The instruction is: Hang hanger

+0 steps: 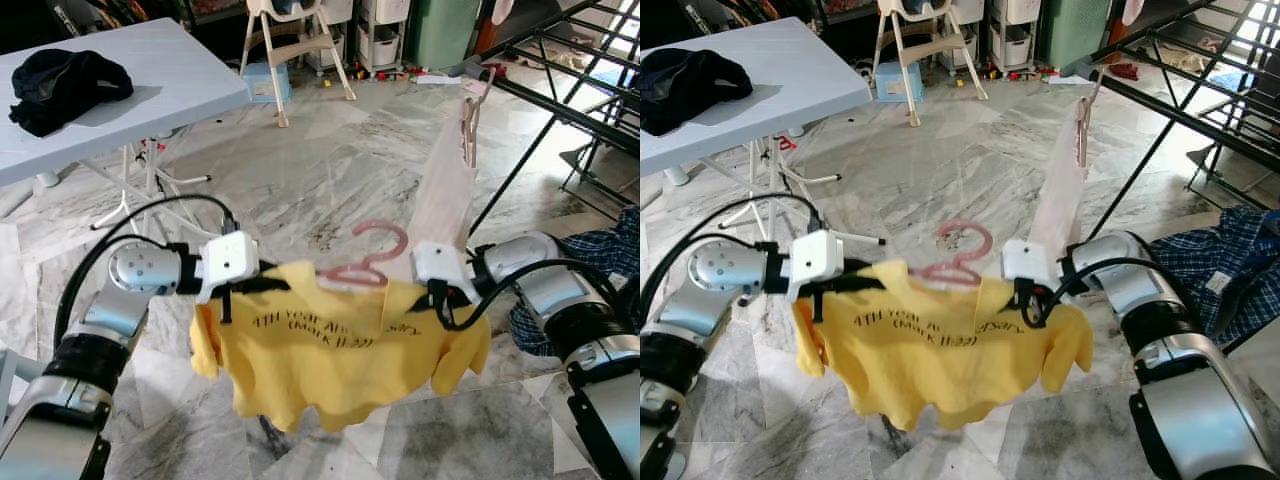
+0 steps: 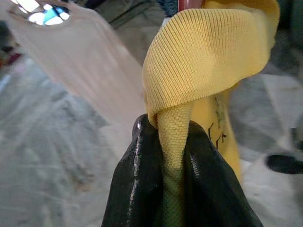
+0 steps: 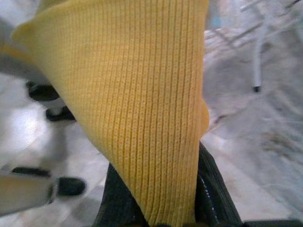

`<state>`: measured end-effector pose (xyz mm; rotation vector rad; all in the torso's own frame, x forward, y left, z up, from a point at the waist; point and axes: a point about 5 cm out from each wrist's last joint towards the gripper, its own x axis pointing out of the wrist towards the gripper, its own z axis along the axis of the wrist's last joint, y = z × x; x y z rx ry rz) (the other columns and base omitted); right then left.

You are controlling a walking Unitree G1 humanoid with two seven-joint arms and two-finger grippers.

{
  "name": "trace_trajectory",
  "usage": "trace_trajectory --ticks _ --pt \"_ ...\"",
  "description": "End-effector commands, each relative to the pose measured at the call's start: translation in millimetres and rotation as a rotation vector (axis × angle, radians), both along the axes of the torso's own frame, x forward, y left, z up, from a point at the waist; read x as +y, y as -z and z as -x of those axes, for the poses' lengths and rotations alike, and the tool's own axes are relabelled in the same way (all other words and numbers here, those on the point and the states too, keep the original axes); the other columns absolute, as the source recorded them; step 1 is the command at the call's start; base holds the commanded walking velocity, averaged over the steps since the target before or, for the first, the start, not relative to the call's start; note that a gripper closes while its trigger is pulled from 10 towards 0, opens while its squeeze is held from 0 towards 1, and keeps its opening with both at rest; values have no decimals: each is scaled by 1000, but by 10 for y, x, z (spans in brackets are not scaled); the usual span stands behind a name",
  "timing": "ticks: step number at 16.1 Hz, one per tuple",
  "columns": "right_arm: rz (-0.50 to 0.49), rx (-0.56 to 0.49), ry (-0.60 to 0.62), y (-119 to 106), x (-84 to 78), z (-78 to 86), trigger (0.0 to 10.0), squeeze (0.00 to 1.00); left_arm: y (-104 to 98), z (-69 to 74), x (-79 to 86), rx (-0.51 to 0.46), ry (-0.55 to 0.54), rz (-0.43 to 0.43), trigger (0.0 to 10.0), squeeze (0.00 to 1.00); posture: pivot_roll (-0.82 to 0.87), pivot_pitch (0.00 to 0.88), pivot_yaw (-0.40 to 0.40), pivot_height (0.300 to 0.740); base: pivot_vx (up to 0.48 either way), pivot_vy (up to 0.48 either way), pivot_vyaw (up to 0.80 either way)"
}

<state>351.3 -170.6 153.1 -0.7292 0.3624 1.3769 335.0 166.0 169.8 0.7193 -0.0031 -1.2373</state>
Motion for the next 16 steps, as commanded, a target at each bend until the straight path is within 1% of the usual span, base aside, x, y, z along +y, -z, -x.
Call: trace_trajectory --ticks 1,3,4,6,8,12,14,16 --pt "-142 -141 -28 -278 210 -89 0 0 -177 -95 -13 -96 -51 64 0 0 -131 75 41 740 0 0 0" --pt "-229 -248 9 -501 252 -160 0 0 -323 -173 18 -169 -91 88 0 0 -131 76 44 740 0 0 0" --pt "-242 -276 8 -552 262 -168 0 0 -350 -185 27 -183 -92 78 0 0 -131 75 45 740 0 0 0" --pt "-260 -346 33 -642 285 -208 0 0 -455 -253 51 -240 -128 84 0 0 -130 75 46 740 0 0 0" --pt "-262 -356 38 -638 310 -215 0 0 -487 -285 63 -274 -143 81 0 0 -128 75 47 740 0 0 0" --pt "-259 -345 29 -575 332 -195 0 0 -465 -279 50 -288 -135 83 0 0 -123 78 44 740 0 0 0" --pt "-277 -373 45 -582 360 -207 0 0 -453 -281 32 -313 -135 80 0 0 -121 78 40 740 0 0 0" --pt "-285 -374 36 -576 400 -202 0 0 -458 -294 2 -330 -141 90 0 0 -121 75 38 740 0 0 0"
